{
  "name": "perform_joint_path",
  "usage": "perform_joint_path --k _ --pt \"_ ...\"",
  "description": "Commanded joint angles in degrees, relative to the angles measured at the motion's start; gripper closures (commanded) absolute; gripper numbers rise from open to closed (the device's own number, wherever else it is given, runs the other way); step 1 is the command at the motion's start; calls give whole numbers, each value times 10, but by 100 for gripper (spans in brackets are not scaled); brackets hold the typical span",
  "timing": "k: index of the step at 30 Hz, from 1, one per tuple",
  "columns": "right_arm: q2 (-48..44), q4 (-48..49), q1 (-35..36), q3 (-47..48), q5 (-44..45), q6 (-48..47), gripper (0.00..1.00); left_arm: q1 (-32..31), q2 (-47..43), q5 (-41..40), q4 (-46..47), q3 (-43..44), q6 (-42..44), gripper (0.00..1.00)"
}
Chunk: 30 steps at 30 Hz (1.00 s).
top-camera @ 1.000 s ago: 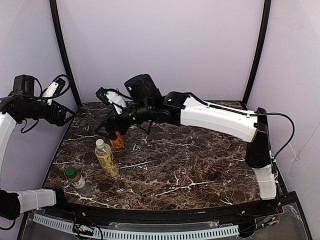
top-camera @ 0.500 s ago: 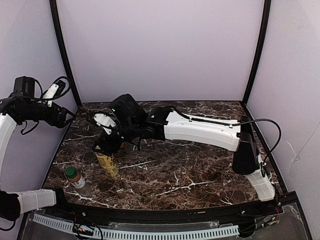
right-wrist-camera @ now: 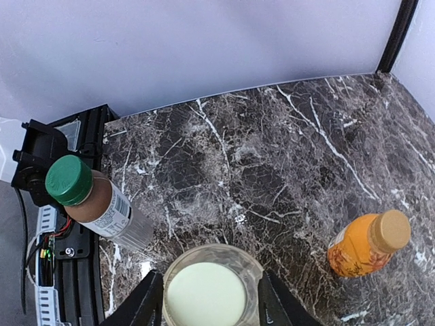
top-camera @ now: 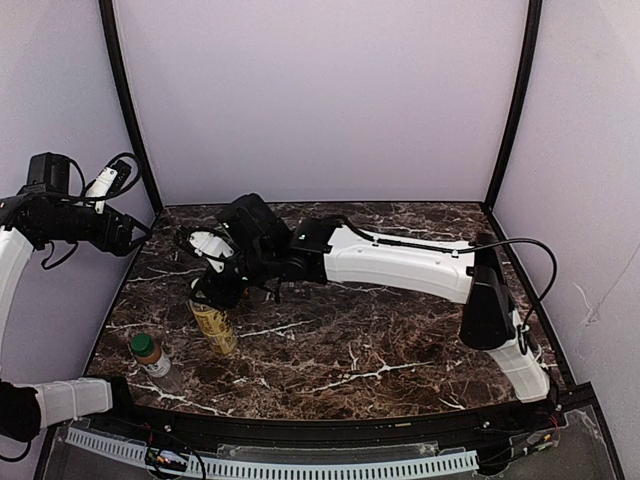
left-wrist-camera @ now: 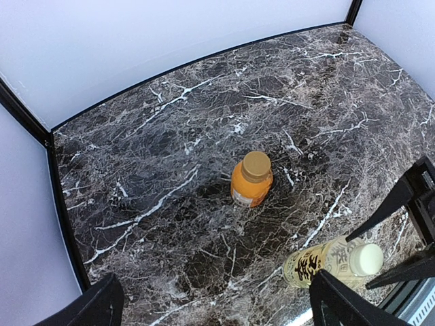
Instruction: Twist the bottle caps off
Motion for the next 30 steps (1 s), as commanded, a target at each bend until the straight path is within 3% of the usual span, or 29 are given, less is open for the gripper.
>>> perform_joint_path --k 1,7,12,14,18,21,23,27,30 --pt "16 12 1 8 10 -12 61 -1 -5 8 -16 -2 -2 4" --pt "1 18 -3 8 -13 -6 100 -1 -8 42 -22 -8 0 4" --pt "-66 24 -37 -19 -59 60 100 0 -6 106 -49 14 9 3" --pt "-112 43 -59 -60 -75 95 100 -2 -1 128 -64 61 8 1" --pt "-218 134 -94 -179 -77 144 100 -41 26 152 -87 146 -5 1" --pt "-284 223 -111 -265 -60 158 100 -75 45 191 -78 161 -18 1" --pt "-319 268 -122 -308 -44 178 100 -111 60 167 -82 167 -14 1" --pt "-370 342 -138 -376 -16 237 100 -217 77 26 -89 190 44 1" --pt "-385 383 -140 -407 4 265 100 -338 71 -96 -69 187 96 1"
